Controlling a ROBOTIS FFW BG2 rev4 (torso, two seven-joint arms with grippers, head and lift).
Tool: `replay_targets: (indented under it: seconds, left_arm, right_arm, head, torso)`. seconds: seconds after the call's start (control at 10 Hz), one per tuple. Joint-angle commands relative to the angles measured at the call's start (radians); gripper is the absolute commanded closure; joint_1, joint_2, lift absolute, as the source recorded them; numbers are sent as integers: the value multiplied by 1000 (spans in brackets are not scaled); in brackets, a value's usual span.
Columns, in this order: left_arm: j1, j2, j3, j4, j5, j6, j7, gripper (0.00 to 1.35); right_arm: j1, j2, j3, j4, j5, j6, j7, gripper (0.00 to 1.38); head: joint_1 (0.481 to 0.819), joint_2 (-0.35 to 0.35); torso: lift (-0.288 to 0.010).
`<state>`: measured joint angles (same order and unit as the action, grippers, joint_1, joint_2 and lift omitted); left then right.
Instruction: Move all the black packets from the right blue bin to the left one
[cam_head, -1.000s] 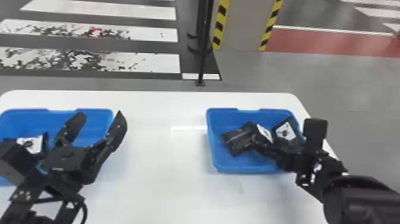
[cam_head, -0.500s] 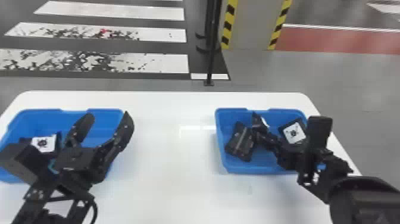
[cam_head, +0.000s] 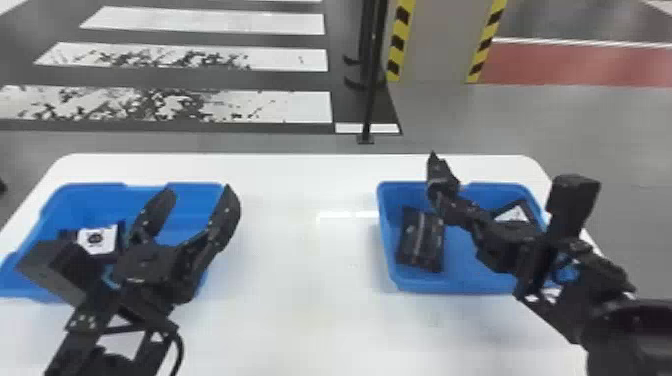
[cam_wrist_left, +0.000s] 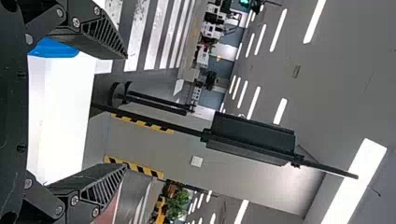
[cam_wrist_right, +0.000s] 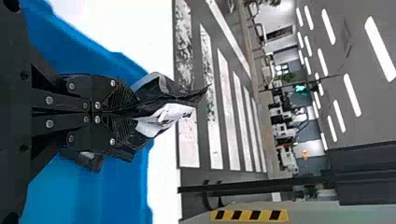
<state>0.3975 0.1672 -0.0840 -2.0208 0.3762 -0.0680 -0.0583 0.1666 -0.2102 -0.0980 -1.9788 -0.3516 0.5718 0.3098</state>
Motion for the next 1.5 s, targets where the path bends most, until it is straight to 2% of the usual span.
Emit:
replay_targets:
  seconds: [0.0, 0.1, 0.3, 0.7, 1.0, 1.3, 1.4]
  left_arm:
    - [0, 0, -6, 2, 7, -16, 0, 242]
    - [-2, 2, -18, 2, 19, -33, 0, 237]
    - [-17, 23, -90, 2, 72, -70, 0, 242]
    - [-56, 48, -173, 2, 86, -18, 0, 242]
    - [-59, 48, -173, 17, 80, 19, 3, 243]
    - [-59, 45, -167, 27, 82, 2, 8, 223]
    - [-56, 45, -163, 27, 84, 4, 17, 298]
  right_arm:
    - [8, -11, 32, -60, -49, -20, 8, 1165]
    - [3, -20, 68, -79, -83, -25, 20, 1165]
    - [-54, -43, 190, -40, -117, -39, 20, 1165]
    - [-164, -69, 429, 34, -187, -64, 20, 1165]
    - [-172, -87, 519, 12, -241, -61, 20, 1165]
    - [-181, -97, 571, 7, -253, -52, 20, 1165]
    - [-179, -98, 571, 7, -253, -52, 20, 1164]
  head:
    - [695, -42]
    - [695, -20]
    - [695, 29]
    - [695, 95]
    - [695, 152]
    - [695, 197]
    - [695, 211]
  torso:
    - [-168]
    - [-168]
    - [-168]
    - [-168]
    - [-168]
    - [-168]
    - [-168]
